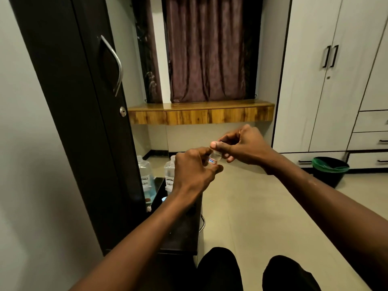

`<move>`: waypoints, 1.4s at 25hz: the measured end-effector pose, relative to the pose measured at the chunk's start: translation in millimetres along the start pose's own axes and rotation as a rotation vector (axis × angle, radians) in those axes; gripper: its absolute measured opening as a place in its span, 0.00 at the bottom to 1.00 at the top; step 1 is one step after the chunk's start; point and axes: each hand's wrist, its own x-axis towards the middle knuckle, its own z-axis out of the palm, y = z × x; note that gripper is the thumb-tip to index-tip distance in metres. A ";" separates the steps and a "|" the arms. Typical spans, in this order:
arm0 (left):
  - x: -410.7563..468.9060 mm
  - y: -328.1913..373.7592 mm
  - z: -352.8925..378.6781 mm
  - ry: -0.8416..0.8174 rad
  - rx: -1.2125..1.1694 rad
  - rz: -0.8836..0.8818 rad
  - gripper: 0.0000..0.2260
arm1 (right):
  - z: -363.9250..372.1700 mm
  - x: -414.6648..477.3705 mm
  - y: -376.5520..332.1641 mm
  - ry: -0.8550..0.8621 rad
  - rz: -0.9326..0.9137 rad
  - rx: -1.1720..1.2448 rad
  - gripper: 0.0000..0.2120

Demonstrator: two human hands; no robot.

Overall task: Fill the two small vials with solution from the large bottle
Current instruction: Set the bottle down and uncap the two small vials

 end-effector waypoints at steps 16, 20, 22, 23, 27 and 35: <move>5.8 7.8 5.1 -0.006 -0.106 -0.018 0.21 | -17.8 0.6 -15.9 0.045 -0.025 -0.138 0.21; 6.1 6.2 3.9 -0.017 -0.103 -0.026 0.22 | -19.9 3.2 -14.5 -0.053 -0.035 -0.197 0.10; 5.5 4.5 3.2 -0.007 -0.112 -0.031 0.22 | -24.6 4.3 -14.6 -0.177 -0.013 -0.052 0.15; 5.7 4.4 2.8 -0.003 -0.109 -0.029 0.22 | -25.4 4.5 -14.7 -0.220 -0.004 0.014 0.20; 6.2 3.6 3.7 -0.002 -0.081 0.003 0.21 | -17.0 3.4 -17.1 -0.069 0.026 -0.124 0.23; 1.9 -13.3 0.7 -0.049 -0.066 -0.080 0.19 | -6.1 6.8 -14.1 -0.109 -0.046 -0.134 0.08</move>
